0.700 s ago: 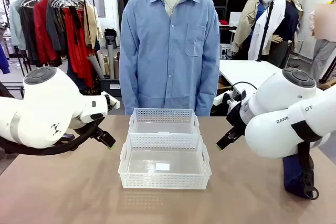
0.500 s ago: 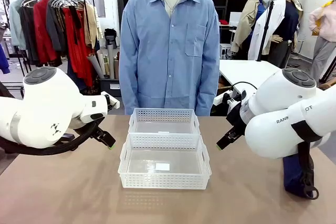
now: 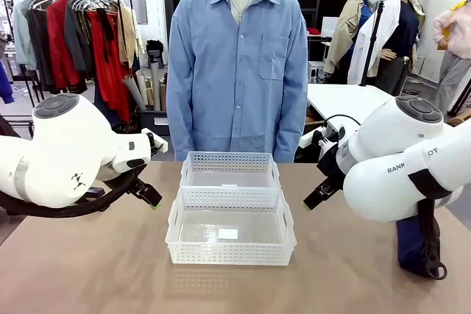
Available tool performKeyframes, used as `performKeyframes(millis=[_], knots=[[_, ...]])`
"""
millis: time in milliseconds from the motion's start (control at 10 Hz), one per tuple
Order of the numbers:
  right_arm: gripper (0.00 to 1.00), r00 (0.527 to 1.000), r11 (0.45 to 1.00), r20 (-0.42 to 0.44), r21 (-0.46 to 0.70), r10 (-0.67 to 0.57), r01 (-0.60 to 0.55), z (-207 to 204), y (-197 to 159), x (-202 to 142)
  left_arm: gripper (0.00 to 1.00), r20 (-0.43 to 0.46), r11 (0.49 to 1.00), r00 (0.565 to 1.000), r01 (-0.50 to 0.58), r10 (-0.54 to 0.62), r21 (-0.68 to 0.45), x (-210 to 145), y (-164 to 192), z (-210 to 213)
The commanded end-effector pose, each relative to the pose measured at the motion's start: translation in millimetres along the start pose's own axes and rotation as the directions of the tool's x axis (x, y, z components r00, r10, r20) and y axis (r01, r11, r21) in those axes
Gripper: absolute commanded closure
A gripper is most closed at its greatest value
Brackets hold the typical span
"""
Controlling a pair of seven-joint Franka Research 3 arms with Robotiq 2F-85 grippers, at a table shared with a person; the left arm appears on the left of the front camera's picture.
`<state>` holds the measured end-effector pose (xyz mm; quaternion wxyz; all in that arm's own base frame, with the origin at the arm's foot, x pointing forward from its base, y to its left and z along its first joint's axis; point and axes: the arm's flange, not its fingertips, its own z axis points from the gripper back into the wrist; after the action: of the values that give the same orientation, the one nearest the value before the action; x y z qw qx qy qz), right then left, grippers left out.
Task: Distribute items into two baskets.
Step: Pick up the Pencil pouch that the person points to.
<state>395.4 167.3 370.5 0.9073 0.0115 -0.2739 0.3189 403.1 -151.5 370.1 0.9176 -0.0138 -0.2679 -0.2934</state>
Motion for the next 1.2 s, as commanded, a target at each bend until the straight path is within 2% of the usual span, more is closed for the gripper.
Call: performKeyframes(millis=[0,800,1100], knots=[[0.0,1.0,1.0,0.001,0.0,0.0,0.0,0,0,0,0.0,0.0,1.0,1.0,0.0,0.0,0.0,0,0,0],[0.0,1.0,1.0,0.0,0.0,0.0,0.0,0,0,0,0.0,0.0,1.0,1.0,0.0,0.0,0.0,0,0,0],[0.0,0.997,0.998,0.049,0.001,-0.057,0.057,23,-20,-7,0.0,0.002,0.995,0.996,-0.084,0.084,0.051,-1,13,13]])
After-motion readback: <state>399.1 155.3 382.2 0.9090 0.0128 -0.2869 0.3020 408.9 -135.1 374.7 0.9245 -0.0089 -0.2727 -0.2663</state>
